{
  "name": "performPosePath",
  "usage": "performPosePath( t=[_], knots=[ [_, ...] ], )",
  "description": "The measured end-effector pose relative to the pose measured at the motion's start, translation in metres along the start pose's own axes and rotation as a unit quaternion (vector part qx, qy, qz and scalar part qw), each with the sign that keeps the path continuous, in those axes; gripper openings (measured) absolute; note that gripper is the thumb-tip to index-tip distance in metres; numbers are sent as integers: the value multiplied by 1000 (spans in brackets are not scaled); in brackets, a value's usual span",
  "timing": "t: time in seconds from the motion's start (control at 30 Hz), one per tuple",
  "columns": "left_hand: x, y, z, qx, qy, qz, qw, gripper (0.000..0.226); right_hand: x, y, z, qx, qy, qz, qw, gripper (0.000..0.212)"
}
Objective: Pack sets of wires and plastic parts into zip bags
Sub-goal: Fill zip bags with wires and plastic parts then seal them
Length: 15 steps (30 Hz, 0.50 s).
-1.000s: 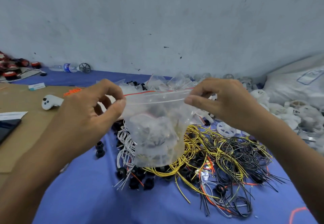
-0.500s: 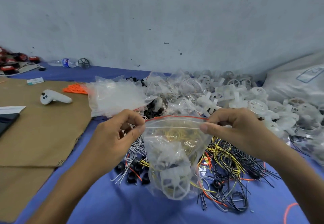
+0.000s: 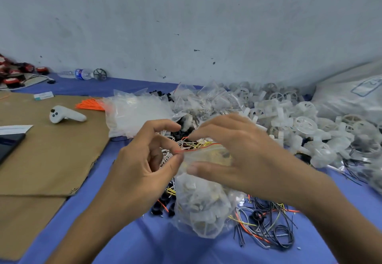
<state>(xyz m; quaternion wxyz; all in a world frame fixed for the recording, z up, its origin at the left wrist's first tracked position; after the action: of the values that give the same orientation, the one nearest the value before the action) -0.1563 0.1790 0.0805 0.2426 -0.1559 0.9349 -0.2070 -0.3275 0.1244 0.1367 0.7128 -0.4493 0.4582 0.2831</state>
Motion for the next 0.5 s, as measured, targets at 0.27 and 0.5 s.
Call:
performPosePath(
  t=[0.27,0.5],
  knots=[
    [-2,8,-1,-10,40,-5,999,45,9,-17,18,2,22,22,1000,16],
    [-1,9,-1,-24,43,-8,999,45,14,-18,21,18,7,30,999,25]
  ],
)
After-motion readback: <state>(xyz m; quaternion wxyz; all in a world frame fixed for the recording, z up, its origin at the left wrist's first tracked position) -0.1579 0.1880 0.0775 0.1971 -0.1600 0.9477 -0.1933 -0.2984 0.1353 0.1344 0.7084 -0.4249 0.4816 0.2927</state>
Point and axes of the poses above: each hand's wrist, its own y-axis away from the middle knuckle, its own x-axis out of the palm, z = x × y, the point moved 5 cm from there along -y, towards the middle knuckle, and after that the axes turned 5 degrees about -x, right-handed, at the moved point
